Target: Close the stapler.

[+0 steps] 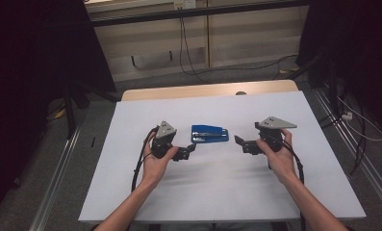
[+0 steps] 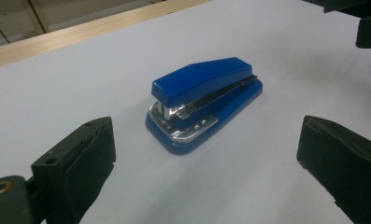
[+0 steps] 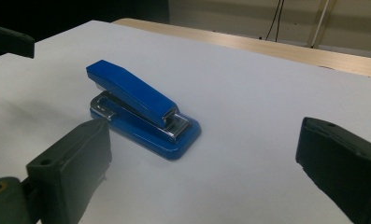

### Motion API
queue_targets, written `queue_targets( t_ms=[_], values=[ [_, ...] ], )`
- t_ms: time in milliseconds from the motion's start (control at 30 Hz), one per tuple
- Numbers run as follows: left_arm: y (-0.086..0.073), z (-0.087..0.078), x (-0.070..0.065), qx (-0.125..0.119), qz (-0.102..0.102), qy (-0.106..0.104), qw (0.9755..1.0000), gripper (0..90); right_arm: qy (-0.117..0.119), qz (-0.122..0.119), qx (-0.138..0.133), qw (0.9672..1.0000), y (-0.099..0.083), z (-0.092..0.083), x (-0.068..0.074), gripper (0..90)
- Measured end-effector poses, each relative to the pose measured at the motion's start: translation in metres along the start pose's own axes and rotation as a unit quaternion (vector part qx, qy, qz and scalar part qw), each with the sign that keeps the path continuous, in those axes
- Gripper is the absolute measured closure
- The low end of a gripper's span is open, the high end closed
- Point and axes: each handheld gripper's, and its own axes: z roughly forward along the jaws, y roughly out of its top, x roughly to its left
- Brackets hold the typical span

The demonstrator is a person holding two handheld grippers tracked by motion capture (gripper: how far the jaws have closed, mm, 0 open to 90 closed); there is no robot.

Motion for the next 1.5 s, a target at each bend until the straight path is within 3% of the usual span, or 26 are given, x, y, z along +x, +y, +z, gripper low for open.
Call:
queue_targets(
  t_ms=[300,433,467,567,833,1000,1200,1333,1500],
  values=[
    [-0.006,-0.017,0.006,-0.012,-0.011,0.010,0.9998,4.8,-0.003,-0.006,-0.006,1.0000,-0.005,-0.009,0.006,4.7],
    [-0.007,-0.027,0.004,-0.015,0.020,0.038,0.9990,4.5,-0.005,-0.010,-0.001,0.9999,-0.007,-0.014,0.013,4.4],
    [-0.008,-0.030,0.004,-0.020,0.017,0.046,0.9986,4.1,-0.005,-0.006,0.002,1.0000,-0.009,-0.015,0.013,4.3],
    [-0.009,-0.037,0.005,-0.027,-0.002,0.034,0.9991,3.6,-0.014,0.002,0.004,0.9999,-0.014,-0.018,0.014,4.0],
    [-0.023,-0.050,0.002,-0.036,-0.012,0.031,0.9988,3.6,-0.034,-0.001,0.001,0.9994,-0.021,-0.028,0.013,3.7],
    [-0.032,-0.058,0.004,-0.031,-0.013,0.055,0.9979,3.6,-0.047,-0.002,-0.005,0.9989,-0.023,-0.038,0.010,3.4],
    [-0.038,-0.070,0.005,-0.039,-0.019,0.059,0.9973,3.6,-0.060,-0.010,-0.007,0.9981,-0.027,-0.049,0.007,3.2],
    [-0.044,-0.078,0.006,-0.040,-0.034,0.062,0.9967,3.7,-0.071,-0.011,-0.015,0.9973,-0.029,-0.056,0.007,3.2],
    [-0.049,-0.087,0.008,-0.040,-0.029,0.072,0.9962,3.7,-0.084,-0.006,-0.027,0.9961,-0.032,-0.068,0.007,2.0]
  ],
)
